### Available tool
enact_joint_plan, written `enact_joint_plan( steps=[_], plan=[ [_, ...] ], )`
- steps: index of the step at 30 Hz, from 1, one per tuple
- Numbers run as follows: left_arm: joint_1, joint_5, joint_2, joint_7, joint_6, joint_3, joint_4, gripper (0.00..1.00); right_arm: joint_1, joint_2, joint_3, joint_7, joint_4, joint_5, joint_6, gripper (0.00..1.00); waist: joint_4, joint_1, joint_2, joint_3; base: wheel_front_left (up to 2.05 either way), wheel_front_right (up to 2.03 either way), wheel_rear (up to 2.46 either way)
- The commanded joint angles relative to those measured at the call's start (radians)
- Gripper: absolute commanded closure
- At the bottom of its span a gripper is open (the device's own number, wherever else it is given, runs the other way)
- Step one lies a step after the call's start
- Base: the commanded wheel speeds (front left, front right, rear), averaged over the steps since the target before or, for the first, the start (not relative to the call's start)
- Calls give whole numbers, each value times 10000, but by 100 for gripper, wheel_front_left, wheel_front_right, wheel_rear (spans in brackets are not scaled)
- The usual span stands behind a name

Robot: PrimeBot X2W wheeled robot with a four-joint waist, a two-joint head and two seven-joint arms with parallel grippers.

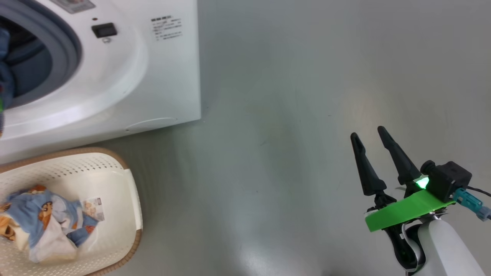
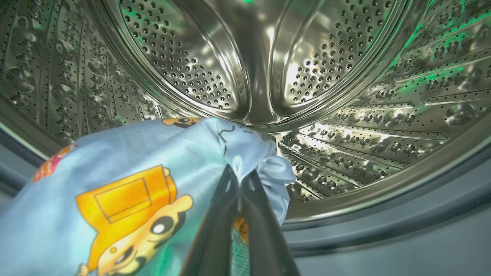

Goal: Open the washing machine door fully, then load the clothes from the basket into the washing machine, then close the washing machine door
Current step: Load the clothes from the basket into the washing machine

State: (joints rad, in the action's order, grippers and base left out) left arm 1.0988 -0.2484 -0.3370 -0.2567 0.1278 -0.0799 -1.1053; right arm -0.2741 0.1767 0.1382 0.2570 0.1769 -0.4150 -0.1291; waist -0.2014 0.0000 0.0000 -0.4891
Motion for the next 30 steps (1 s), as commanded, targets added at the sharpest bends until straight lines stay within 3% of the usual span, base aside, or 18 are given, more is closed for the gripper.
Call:
enact_joint_plan(
  steps=[1, 6, 13, 14, 15, 16, 30],
  plan=[
    [266, -110, -664, -51, 28, -90, 203, 100, -156, -17, 240, 48, -244, 38, -16, 0, -162, 0, 0, -174, 0, 0, 0],
    [545, -19, -899, -51, 28, -213, 1658, 100, -245, -54, 225, 48, -318, 47, -16, 0, -227, 0, 0, -457, 0, 0, 0],
    [290, 386, -693, -51, 28, -974, 4362, 100, -470, -130, 222, 48, -374, 107, -16, 0, -210, 0, 0, -767, 0, 0, 0],
    [232, 457, -668, -51, 28, -1025, 4622, 73, -514, -144, 238, 48, -382, 112, -16, 0, -214, 0, 0, -810, 0, 0, 0],
    [170, 464, -616, -51, 28, -1097, 4759, 53, -554, -154, 247, 48, -386, 114, -16, 0, -211, 0, 0, -839, 0, 0, 0],
    [86, 469, -562, -51, 28, -1115, 4725, 0, -583, -160, 250, 48, -386, 116, -16, 0, -201, 0, 0, -855, 0, 0, 0],
    [-187, 499, -242, -51, 29, -1232, 4284, 0, -702, -156, 256, 48, -364, 99, -16, 0, -71, 0, 0, -891, 0, 0, 0]
  ],
)
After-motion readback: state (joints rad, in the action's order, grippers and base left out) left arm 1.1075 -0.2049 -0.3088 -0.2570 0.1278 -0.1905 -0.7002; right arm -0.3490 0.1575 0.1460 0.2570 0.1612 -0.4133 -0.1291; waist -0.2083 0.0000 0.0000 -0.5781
